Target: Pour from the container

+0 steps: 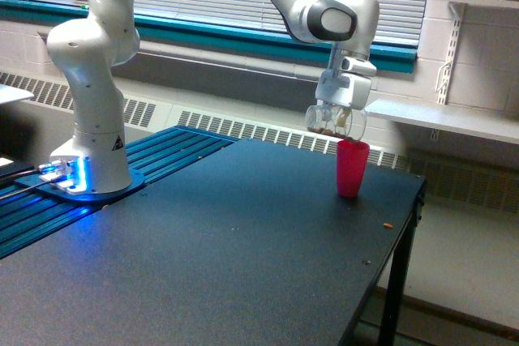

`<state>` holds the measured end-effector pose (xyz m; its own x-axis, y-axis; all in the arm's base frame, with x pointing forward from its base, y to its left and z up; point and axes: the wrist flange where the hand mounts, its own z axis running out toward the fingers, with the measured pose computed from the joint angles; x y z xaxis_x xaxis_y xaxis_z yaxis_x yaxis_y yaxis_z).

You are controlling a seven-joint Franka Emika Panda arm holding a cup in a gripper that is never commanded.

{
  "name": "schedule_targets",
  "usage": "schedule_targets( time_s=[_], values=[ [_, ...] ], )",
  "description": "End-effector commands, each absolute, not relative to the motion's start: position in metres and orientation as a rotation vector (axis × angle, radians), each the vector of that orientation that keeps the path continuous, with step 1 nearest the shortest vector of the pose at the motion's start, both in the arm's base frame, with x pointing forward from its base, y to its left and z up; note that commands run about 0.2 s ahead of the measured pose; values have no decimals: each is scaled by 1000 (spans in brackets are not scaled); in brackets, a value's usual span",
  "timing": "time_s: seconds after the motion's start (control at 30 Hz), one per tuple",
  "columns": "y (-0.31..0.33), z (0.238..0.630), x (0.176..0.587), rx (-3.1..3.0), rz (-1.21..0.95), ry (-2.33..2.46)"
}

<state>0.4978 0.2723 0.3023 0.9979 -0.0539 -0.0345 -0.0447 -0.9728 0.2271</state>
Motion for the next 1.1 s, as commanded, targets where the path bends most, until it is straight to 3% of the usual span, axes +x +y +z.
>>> schedule_targets(
  time_s=[0.03, 1.1],
  values=[
    [277, 303, 498, 2898, -73, -22],
    [282, 307, 498, 2887, -79, -12]
  ],
)
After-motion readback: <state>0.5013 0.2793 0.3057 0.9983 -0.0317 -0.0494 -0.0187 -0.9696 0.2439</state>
